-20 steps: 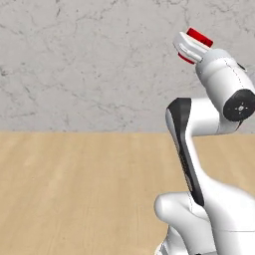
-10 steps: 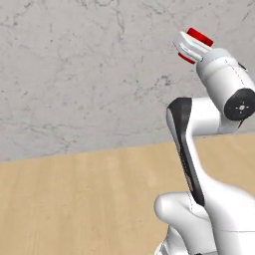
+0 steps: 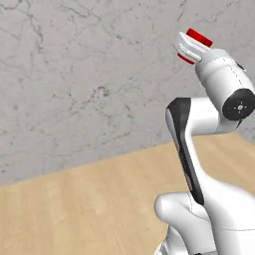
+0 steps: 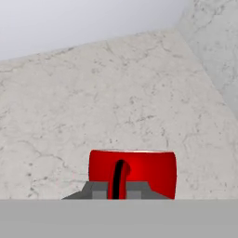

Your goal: Gather all objects into one cabinet and sort the glasses and bowls to opposite sides.

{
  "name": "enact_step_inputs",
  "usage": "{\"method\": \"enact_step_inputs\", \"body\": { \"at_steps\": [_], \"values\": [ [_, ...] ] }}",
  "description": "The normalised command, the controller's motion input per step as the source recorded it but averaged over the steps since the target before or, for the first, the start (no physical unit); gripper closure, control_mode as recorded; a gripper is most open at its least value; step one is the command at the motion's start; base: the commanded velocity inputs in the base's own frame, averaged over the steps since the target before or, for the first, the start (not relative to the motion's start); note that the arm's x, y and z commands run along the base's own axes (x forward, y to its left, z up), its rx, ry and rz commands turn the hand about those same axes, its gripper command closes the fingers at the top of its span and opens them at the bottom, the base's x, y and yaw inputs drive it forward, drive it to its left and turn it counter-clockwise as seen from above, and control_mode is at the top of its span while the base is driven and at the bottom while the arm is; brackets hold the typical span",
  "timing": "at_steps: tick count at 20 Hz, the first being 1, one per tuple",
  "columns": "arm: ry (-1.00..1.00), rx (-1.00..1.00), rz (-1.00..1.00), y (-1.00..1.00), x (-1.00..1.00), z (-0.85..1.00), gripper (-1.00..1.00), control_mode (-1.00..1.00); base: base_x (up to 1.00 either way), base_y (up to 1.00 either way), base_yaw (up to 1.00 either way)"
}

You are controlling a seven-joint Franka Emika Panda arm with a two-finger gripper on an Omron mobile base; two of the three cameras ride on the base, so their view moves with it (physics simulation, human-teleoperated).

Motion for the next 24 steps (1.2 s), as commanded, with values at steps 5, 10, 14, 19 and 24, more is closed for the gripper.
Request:
{"method": "enact_step_inputs", "body": {
  "at_steps": [5,10,14,19,24],
  "values": [
    [0.0,0.0,0.0,0.0,0.0,0.0,1.0,1.0,0.32,-0.98,-0.33],
    [0.0,0.0,0.0,0.0,0.0,0.0,1.0,1.0,0.07,-0.99,-0.14],
    [0.0,0.0,0.0,0.0,0.0,0.0,1.0,1.0,0.51,-1.0,-0.31],
    [0.0,0.0,0.0,0.0,0.0,0.0,1.0,1.0,0.46,-0.96,-0.32],
    [0.0,0.0,0.0,0.0,0.0,0.0,1.0,1.0,-0.5,0.0,-0.19]
  ]
}}
